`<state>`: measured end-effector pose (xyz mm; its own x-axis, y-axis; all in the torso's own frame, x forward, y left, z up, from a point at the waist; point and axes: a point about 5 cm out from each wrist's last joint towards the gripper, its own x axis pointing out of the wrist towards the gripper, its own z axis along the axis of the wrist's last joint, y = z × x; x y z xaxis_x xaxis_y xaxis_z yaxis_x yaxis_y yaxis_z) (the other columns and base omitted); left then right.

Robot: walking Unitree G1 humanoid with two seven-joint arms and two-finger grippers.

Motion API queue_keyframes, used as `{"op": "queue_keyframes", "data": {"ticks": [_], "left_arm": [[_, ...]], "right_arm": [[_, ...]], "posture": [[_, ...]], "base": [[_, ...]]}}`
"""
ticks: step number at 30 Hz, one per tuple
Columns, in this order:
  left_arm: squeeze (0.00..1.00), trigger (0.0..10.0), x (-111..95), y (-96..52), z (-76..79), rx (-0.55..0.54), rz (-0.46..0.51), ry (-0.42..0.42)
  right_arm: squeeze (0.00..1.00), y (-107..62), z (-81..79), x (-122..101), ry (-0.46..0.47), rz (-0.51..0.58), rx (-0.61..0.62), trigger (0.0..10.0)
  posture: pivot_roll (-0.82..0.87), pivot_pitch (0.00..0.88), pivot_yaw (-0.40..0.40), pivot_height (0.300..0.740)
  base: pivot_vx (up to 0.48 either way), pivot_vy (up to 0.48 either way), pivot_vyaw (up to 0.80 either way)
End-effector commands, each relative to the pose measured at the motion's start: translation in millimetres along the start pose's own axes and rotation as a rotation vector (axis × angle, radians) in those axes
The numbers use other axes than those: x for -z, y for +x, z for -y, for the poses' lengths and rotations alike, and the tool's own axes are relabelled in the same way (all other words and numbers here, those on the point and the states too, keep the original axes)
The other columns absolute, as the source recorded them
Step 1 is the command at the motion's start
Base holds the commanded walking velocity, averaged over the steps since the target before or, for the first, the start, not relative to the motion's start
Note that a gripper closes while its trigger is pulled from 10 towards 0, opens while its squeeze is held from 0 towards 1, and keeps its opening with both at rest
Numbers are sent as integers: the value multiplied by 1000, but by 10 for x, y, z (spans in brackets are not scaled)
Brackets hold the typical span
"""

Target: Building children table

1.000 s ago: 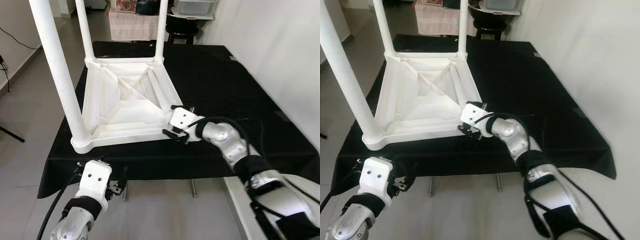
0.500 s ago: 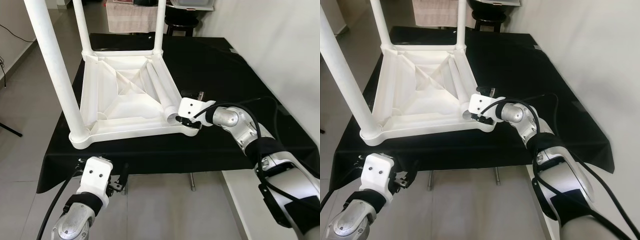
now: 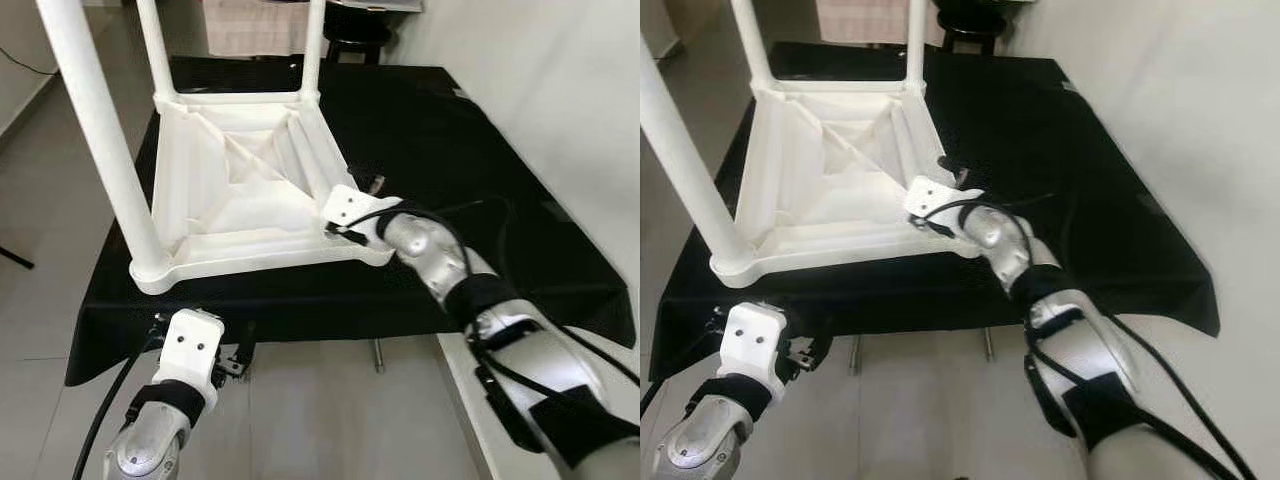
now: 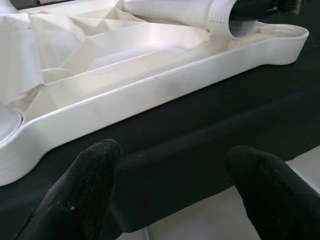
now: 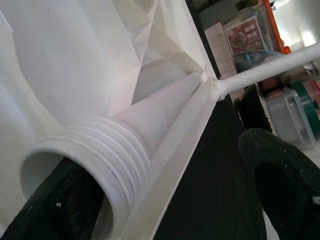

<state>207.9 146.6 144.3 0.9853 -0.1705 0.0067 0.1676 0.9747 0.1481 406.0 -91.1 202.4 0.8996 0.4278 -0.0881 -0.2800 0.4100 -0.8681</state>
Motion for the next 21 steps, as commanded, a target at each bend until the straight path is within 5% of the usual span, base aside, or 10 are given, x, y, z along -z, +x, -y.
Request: {"op": "queue_keyframes", "data": {"ticks": [1, 5, 6, 11, 21], "left_arm": [[0, 10000, -20, -16, 29, -5, 1, -18], [0, 10000, -23, -22, 29, -11, 2, -25], [0, 10000, -23, -23, 30, -13, 2, -25], [0, 10000, -22, -23, 28, -21, 3, -24], [0, 10000, -12, 10, -2, -17, 1, -11]], "right_arm": [[0, 11, -41, 15, -25, -28, 15, 10000], [0, 45, -101, -42, -22, -37, 63, 10000], [0, 57, -109, -71, -16, -32, 75, 0], [0, 75, -117, -123, -15, -20, 106, 0], [0, -9, -57, 119, -1, -84, 148, 0]], "posture": [[-220, 159, -127, 740], [-222, 159, -129, 740], [-219, 160, -130, 740], [-217, 156, -132, 740], [-223, 140, -118, 740]], "base": [[0, 0, 0], [0, 0, 0], [0, 0, 0], [0, 0, 0], [0, 0, 0]]}}
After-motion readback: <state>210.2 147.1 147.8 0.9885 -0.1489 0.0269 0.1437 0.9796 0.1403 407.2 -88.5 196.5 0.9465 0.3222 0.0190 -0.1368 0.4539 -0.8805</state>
